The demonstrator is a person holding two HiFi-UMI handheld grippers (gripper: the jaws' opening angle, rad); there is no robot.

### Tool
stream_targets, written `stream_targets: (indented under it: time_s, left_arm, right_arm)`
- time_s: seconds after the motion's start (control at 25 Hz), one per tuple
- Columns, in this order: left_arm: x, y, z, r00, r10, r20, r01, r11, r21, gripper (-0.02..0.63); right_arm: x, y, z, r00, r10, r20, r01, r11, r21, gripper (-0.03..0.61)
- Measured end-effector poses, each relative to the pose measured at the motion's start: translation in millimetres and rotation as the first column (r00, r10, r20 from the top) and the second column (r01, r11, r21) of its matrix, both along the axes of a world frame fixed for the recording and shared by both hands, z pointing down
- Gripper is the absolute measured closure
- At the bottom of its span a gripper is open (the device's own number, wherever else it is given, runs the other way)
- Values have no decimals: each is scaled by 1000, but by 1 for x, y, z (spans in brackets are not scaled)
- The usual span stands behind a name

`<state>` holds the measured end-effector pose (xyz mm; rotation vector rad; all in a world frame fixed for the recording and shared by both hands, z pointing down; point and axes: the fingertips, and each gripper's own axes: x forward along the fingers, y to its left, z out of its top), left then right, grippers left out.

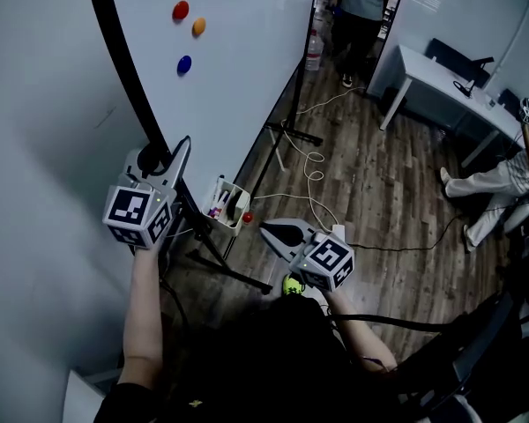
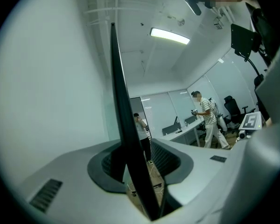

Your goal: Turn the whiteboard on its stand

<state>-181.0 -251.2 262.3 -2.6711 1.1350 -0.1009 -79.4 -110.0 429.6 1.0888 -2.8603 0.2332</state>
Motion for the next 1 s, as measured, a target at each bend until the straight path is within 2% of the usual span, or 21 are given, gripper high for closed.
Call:
stream_targets:
  time_s: [0.12,0.28,0.56,0.76,1.0]
  left_arm:
    - [-2,-9,4,999,-1,53,1,1000,4,498]
    - [-1,-14,7,993,7,118,-7,1000,2,492]
    - [12,-28,-4,997,-16,73,17,1000,-15,509]
    - [10,-33,-2,998,-24,61,25,999,-30,520]
    - [11,-33,2,995,-43,95,46,998,-31,522]
  right_arm:
    - [2,2,8,1000,7,-3,-7,1000,-10,558]
    - [0,6,19,1000,4,-7,-5,999,-31,558]
    - [-4,16,27,1000,-11,-14,11,998,-56,558]
    - [8,18,38,1000,13,-17,-14,997,-76,558]
    - [10,18,40,1000,10,-20,-12,997,-76,558]
